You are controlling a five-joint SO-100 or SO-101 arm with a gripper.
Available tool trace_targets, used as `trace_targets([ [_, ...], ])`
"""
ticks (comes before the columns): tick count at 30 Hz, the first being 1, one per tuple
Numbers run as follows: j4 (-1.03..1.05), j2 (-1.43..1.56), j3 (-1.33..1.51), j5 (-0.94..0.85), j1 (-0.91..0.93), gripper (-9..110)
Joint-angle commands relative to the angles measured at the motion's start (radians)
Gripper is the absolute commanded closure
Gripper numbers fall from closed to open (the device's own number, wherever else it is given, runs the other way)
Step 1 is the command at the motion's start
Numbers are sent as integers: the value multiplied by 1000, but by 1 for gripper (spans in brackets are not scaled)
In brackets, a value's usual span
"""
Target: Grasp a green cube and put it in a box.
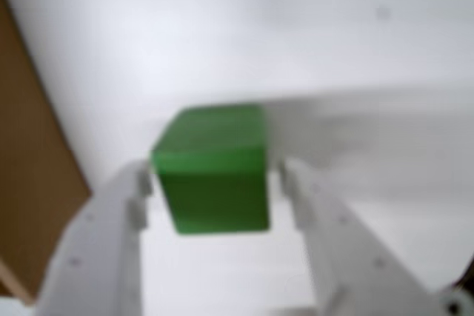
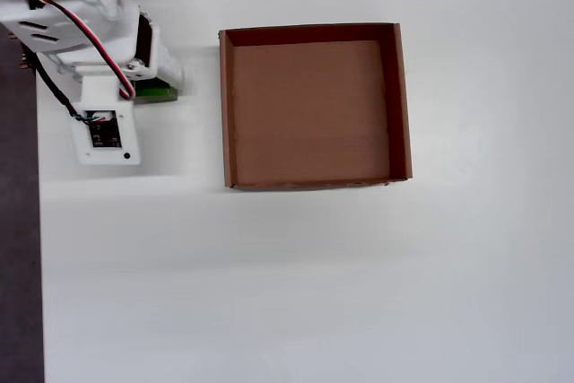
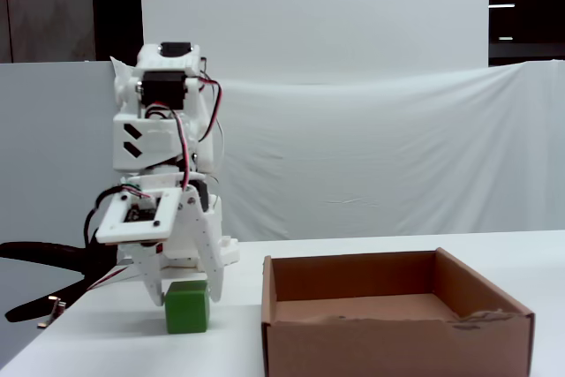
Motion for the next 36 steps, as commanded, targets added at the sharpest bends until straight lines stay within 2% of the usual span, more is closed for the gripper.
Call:
trace_targets([
  [1,-8,0,-23,5,-11,80],
  [21,3,-12,-54,20,-9,88],
  [36,166,-89,-393,20,0,88],
])
